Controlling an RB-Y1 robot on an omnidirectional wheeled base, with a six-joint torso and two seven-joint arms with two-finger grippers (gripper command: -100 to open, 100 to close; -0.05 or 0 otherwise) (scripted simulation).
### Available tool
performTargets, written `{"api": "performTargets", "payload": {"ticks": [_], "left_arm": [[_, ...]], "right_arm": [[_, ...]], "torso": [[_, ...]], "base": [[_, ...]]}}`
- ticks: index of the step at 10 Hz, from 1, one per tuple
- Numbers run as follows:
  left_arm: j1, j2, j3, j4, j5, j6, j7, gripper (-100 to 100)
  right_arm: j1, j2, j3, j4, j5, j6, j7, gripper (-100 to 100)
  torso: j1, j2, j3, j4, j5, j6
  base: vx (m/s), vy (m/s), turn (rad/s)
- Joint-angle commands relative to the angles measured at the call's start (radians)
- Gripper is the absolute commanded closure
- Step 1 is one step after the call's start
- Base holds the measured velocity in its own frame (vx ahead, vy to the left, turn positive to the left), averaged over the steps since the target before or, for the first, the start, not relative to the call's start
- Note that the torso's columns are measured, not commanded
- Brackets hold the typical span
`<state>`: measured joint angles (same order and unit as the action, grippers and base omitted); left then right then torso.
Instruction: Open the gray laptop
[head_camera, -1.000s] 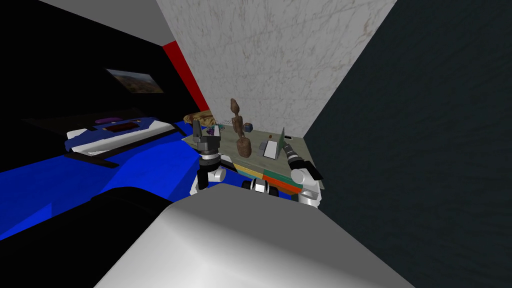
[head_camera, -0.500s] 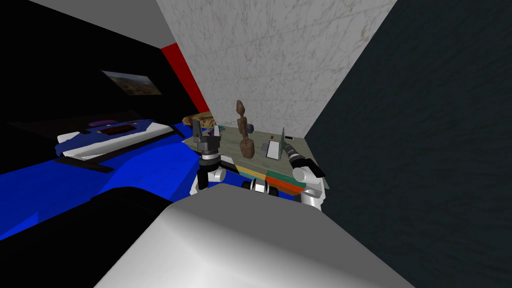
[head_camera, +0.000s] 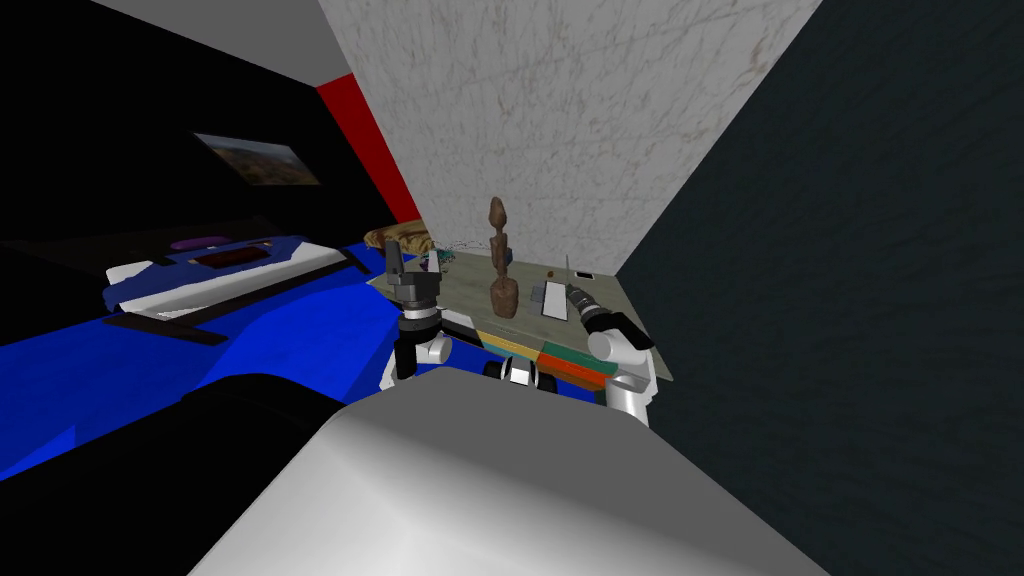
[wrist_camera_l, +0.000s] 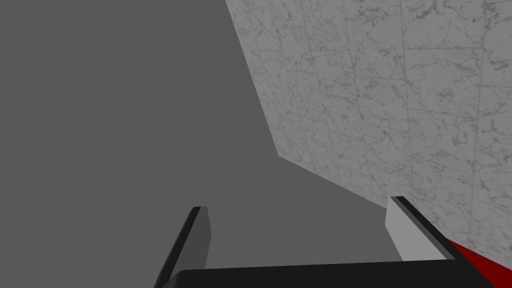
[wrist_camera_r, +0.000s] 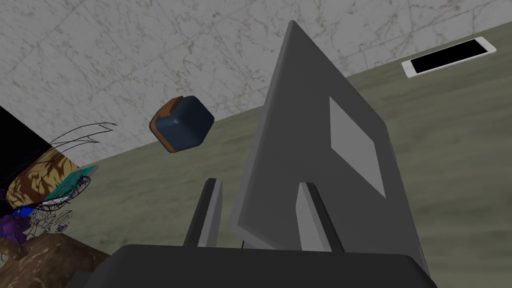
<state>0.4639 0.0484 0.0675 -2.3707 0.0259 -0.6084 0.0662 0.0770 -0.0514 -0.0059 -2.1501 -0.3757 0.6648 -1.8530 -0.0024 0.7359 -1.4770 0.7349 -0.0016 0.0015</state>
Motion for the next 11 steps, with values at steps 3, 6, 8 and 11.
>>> {"api": "performTargets", "payload": {"ticks": [3,6,8,11], "left_arm": [[0.0,0.0,0.0,0.0,0.0,0.0,0.0,0],[0.0,0.0,0.0,0.0,0.0,0.0,0.0,0],[0.0,0.0,0.0,0.0,0.0,0.0,0.0,0],[0.0,0.0,0.0,0.0,0.0,0.0,0.0,0]], "right_arm": [[-0.028,-0.029,-0.005,0.058,0.051,0.015,0.098,100],[-0.048,-0.05,-0.008,0.102,0.089,0.023,0.169,100],[-0.062,-0.064,-0.01,0.131,0.114,0.027,0.217,100],[-0.074,-0.072,-0.011,0.172,0.126,0.007,0.261,100]], "torso": [[0.001,0.0,0.0,-0.001,0.0,0.001],[-0.002,-0.004,-0.002,-0.001,0.0,-0.001],[-0.003,-0.002,-0.002,0.0,0.0,0.0],[-0.002,-0.003,-0.002,0.001,0.0,-0.001]], "base": [[-0.003,0.128,-0.007],[-0.013,0.124,-0.001],[-0.011,0.106,-0.008],[-0.012,0.075,-0.007]]}}
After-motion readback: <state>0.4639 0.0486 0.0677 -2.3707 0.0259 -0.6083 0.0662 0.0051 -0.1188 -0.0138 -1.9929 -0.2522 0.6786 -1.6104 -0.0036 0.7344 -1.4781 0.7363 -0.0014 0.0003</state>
